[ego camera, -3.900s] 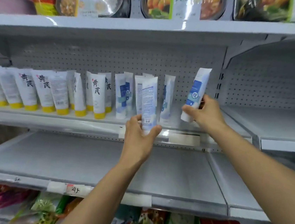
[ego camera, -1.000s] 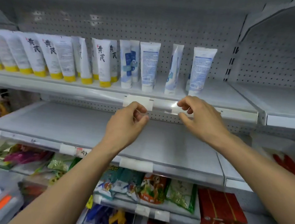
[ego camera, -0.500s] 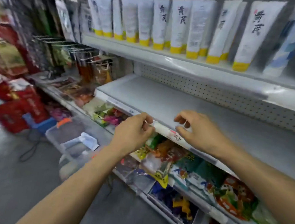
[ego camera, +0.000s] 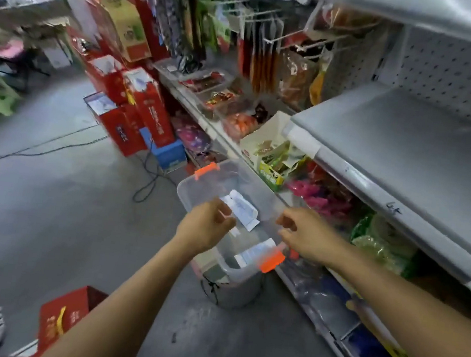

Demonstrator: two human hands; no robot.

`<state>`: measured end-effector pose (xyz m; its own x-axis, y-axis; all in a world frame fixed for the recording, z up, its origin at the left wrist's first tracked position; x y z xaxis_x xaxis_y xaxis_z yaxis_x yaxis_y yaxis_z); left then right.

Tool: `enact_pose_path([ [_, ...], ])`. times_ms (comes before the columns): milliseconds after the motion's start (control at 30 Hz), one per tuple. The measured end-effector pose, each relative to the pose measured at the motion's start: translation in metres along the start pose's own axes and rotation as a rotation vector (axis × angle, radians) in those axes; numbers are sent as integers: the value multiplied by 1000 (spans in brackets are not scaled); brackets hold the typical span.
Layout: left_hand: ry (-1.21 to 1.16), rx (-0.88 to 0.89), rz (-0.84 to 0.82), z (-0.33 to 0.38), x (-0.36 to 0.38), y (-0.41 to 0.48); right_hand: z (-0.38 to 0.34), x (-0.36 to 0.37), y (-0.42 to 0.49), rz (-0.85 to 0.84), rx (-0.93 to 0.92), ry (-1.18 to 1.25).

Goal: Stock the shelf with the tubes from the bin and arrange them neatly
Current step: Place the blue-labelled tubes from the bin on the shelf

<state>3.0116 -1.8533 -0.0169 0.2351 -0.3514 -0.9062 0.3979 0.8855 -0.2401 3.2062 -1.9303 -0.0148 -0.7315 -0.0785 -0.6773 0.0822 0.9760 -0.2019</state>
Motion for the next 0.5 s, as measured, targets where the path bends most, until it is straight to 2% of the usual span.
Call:
enact_pose_path([
  [233, -177, -149, -110, -65, 61, 122, 63, 65, 162, -108, 158, 87],
  [500, -91, -290, -182, -133, 170, 289, 136, 175, 327, -241, 288, 48],
])
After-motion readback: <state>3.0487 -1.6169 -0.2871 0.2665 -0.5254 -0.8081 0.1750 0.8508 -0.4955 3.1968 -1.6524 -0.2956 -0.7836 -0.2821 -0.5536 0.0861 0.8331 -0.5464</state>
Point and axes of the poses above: each hand's wrist, its own y-axis towards the middle knuckle, its own x-axis out of the palm, z = x × y, the point moved 3 cm from there along y, towards the middle knuckle, and after that the axes turned 14 degrees about y, right-handed, at the moved point
